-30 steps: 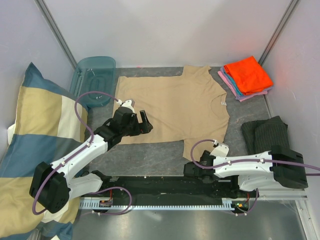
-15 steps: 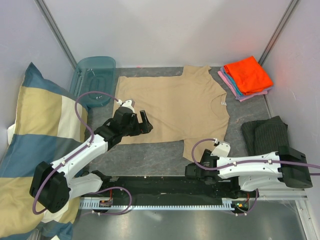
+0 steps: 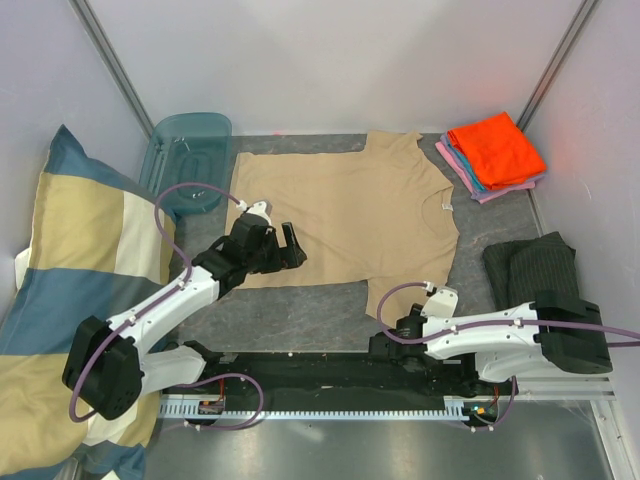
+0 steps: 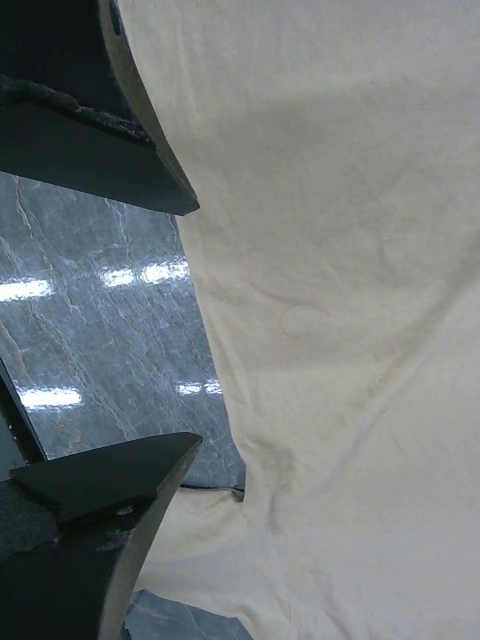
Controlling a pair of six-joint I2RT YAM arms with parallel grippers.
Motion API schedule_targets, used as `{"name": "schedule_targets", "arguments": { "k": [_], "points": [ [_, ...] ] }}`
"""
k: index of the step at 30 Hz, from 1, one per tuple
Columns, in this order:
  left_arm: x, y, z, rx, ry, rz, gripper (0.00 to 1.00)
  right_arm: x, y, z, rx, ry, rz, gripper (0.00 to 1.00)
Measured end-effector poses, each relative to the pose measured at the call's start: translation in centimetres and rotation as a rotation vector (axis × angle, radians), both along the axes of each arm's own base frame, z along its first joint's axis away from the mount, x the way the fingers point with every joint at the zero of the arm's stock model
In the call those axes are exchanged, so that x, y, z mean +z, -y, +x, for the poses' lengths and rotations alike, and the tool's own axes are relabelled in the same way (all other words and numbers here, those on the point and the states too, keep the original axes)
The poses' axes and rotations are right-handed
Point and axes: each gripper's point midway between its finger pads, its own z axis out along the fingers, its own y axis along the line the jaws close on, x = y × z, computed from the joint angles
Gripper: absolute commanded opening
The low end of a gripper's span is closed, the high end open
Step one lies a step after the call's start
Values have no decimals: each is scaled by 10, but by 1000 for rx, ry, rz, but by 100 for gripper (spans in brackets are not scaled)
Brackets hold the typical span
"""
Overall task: Fold and stack the t-shirts
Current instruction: Grap the side of the flattened tshirt closest away from the robot with both arms
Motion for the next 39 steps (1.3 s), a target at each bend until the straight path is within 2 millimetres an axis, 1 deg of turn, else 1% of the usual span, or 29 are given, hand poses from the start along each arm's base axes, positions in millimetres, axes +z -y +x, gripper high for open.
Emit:
{"name": "schedule_targets", "arguments": {
  "k": [9, 16, 20, 26, 34, 39],
  "points": [
    [-6, 0, 0, 0, -16, 10, 98, -12, -1, 0, -1, -1, 3, 56],
    [-7, 0, 0, 0, -20, 12, 98, -15, -2, 0, 0, -1, 1, 56],
    [-7, 0, 0, 0, -20, 12, 98, -13, -2, 1, 2, 5, -4, 57],
    [-9, 0, 0, 0, -24, 15, 98, -1, -5, 9, 16, 46, -23, 58],
    [-10, 0, 0, 0, -27, 16, 98, 0, 0, 14, -15, 52, -33, 60],
    [-13, 0, 0, 0, -35, 21, 98, -3, 5, 19, -65, 47, -45, 64]
  ]
}}
